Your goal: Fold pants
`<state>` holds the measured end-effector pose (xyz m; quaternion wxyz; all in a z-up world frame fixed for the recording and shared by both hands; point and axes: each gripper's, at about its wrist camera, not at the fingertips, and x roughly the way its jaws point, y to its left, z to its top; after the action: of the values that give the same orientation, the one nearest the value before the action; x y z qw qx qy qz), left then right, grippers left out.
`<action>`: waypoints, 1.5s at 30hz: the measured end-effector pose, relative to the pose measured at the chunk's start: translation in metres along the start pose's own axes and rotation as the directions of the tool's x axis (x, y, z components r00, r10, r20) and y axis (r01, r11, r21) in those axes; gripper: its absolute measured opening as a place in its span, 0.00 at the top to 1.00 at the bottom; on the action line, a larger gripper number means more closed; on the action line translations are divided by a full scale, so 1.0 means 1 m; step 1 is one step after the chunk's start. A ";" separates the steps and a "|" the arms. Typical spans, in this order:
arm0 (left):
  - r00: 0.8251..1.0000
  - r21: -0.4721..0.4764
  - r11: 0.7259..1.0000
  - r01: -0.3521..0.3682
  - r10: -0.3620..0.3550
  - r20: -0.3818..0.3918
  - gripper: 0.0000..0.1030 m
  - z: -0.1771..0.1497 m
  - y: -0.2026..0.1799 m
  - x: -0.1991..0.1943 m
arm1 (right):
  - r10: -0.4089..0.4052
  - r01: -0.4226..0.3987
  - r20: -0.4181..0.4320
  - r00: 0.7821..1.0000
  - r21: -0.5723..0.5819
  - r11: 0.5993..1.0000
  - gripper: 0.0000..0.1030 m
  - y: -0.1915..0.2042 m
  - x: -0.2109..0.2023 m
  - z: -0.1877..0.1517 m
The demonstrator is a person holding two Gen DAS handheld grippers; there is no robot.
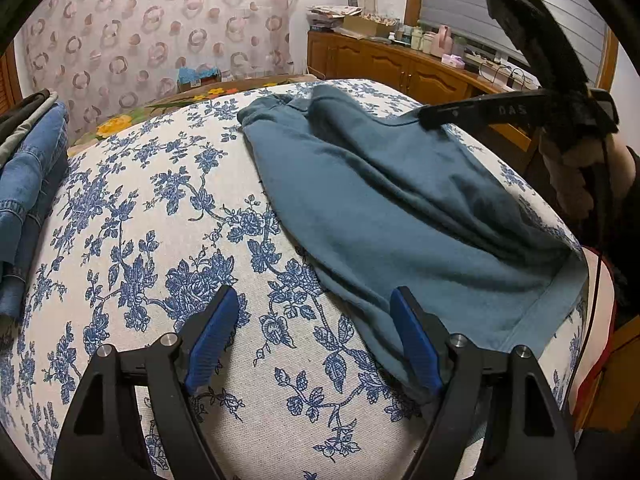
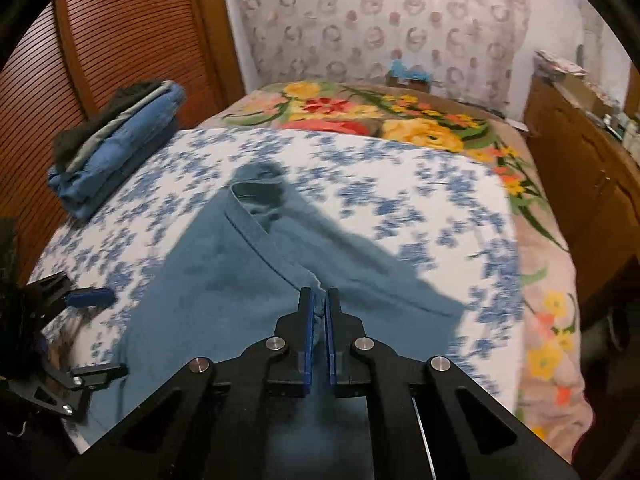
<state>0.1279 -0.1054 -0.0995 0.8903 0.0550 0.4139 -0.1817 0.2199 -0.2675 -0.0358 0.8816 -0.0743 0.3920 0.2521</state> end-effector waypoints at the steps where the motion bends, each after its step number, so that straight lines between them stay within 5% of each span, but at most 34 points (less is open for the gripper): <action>1: 1.000 -0.001 1.000 0.001 -0.001 0.000 0.23 0.000 0.000 0.000 | -0.019 0.019 -0.001 1.000 -0.002 1.000 0.95 -0.003 0.000 0.000; 20: 1.000 -0.001 1.000 0.002 -0.002 0.001 0.23 -0.001 0.000 0.000 | -0.259 0.259 0.003 0.966 0.041 0.965 0.96 -0.034 0.013 0.006; 30: 1.000 -0.001 1.000 0.002 -0.002 0.001 0.23 -0.001 0.000 0.000 | -0.236 0.237 -0.019 0.972 0.072 0.969 0.95 -0.045 0.019 0.007; 34: 1.000 -0.001 1.000 0.003 -0.003 0.001 0.23 -0.001 0.000 0.000 | -0.218 0.217 0.005 0.976 0.095 0.972 0.75 -0.044 -0.003 0.001; 45: 1.000 -0.001 1.000 0.003 -0.003 0.001 0.22 -0.001 0.000 0.000 | -0.133 0.128 0.030 0.991 0.117 0.985 0.75 0.010 -0.075 -0.085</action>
<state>0.1275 -0.1051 -0.1001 0.8904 0.0538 0.4134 -0.1828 0.1162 -0.3160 -0.0383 0.9063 -0.0444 0.3834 0.1723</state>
